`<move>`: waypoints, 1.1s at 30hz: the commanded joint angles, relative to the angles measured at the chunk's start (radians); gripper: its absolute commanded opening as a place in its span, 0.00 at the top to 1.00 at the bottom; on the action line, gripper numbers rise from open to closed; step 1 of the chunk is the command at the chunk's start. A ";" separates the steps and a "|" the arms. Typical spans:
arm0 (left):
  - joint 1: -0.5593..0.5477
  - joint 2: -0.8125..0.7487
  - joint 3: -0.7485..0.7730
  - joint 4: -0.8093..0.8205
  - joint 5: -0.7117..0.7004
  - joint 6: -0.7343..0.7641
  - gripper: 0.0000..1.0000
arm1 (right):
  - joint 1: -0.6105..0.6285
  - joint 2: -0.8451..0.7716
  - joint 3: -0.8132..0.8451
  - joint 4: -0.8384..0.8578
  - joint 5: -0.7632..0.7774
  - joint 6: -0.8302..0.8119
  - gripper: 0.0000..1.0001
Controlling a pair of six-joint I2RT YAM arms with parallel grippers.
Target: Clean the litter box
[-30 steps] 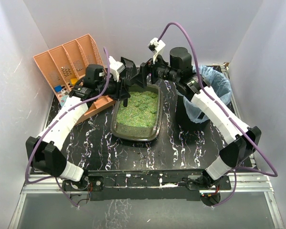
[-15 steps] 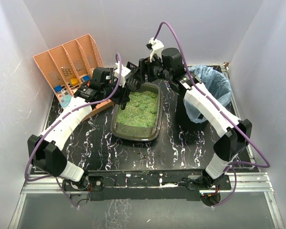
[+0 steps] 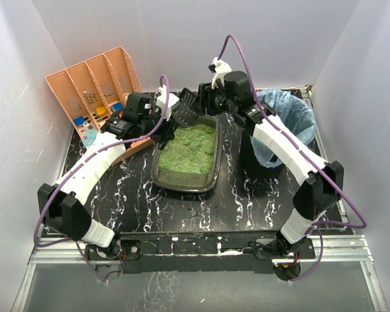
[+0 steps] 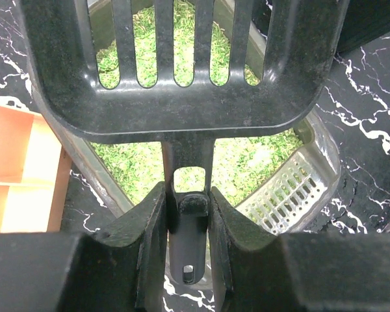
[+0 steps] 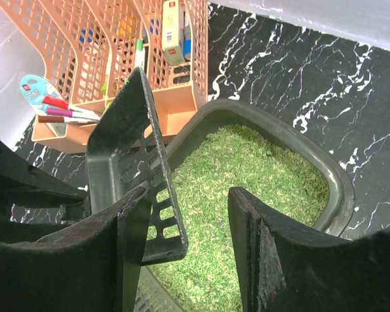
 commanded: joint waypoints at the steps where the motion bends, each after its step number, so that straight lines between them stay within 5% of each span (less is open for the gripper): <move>1: -0.007 -0.052 0.057 0.006 0.006 0.031 0.97 | -0.011 -0.064 -0.049 0.061 -0.013 0.018 0.46; 16: -0.007 -0.091 0.092 -0.008 0.018 0.103 0.97 | -0.083 -0.092 -0.232 0.125 -0.158 0.051 0.54; 33: -0.007 -0.140 0.095 -0.021 0.061 0.142 1.00 | -0.108 -0.063 -0.320 0.108 -0.154 -0.008 0.46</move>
